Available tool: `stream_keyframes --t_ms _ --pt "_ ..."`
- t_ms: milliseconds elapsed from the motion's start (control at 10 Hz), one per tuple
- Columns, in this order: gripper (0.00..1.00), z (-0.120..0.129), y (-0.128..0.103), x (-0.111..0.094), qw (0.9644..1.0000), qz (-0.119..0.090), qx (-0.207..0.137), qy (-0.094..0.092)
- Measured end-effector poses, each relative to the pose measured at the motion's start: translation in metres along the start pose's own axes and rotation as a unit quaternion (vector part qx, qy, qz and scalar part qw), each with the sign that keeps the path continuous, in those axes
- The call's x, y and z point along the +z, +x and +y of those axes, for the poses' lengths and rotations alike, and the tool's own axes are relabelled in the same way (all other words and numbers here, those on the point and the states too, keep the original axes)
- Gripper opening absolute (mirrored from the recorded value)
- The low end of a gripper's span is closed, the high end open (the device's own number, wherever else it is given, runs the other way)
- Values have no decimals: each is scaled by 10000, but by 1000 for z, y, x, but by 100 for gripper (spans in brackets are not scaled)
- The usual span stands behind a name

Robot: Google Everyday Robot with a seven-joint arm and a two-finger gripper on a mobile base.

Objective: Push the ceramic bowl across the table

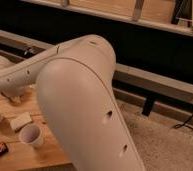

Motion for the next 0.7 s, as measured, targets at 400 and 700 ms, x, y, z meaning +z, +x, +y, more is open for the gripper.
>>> stream_keyframes --t_ms 400,700 --pt "65 32 -56 61 9993 312 -170 -145" --pt "65 70 -83 104 9975 638 -292 66"
